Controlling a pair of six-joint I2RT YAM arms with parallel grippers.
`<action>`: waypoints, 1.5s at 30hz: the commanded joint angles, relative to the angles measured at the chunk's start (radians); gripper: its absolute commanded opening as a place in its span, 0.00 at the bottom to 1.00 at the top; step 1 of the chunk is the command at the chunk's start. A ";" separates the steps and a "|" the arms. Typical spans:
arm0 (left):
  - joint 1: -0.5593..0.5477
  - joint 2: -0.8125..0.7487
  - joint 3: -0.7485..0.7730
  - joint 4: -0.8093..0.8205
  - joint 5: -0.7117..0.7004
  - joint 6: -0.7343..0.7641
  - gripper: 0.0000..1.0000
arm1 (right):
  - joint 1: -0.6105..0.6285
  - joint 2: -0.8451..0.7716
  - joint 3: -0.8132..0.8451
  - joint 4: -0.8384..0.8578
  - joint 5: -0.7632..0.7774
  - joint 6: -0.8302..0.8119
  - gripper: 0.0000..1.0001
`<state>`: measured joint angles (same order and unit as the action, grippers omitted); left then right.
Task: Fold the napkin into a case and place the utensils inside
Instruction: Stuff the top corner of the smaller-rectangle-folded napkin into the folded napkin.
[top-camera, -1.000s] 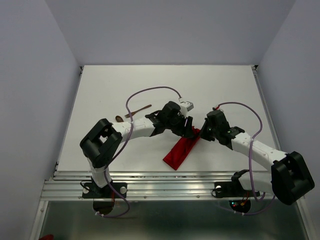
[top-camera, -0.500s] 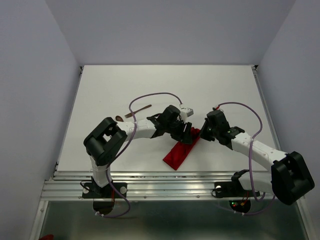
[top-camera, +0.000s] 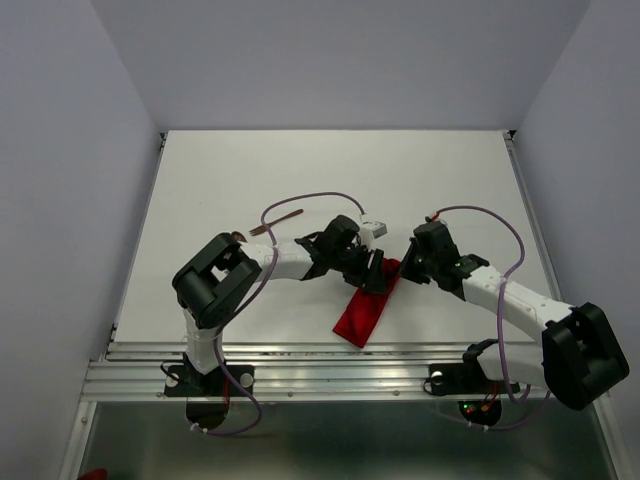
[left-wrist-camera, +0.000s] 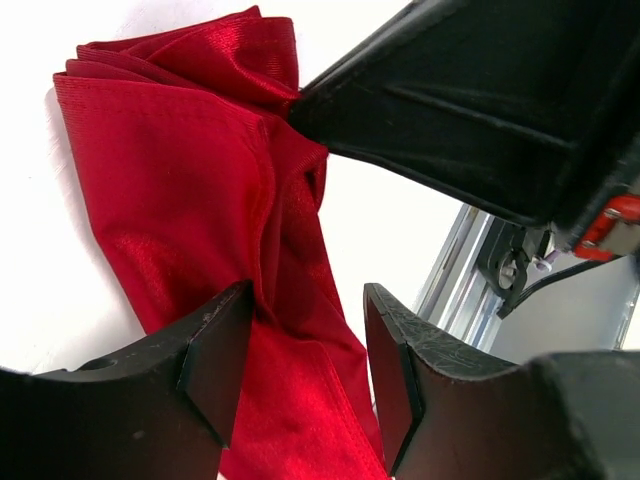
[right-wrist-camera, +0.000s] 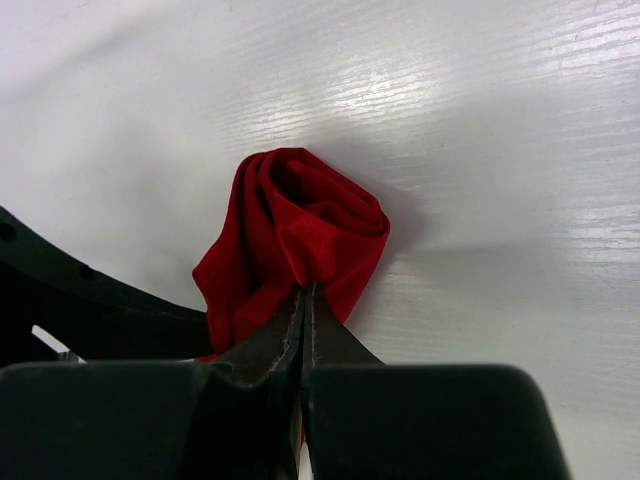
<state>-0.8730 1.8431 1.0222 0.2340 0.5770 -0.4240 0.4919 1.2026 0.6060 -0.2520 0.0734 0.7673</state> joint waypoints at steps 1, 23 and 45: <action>0.003 0.022 -0.002 0.073 0.043 -0.016 0.59 | -0.001 -0.031 -0.003 0.034 0.005 0.009 0.01; 0.003 0.130 0.076 0.033 0.030 0.022 0.00 | -0.012 -0.084 0.028 -0.127 0.242 -0.005 0.52; 0.026 0.142 0.197 -0.107 0.000 0.131 0.36 | -0.020 -0.123 -0.222 0.017 -0.064 0.122 0.08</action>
<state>-0.8612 1.9835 1.1725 0.1425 0.5495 -0.3473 0.4274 1.1069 0.4358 -0.3313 0.0982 0.8284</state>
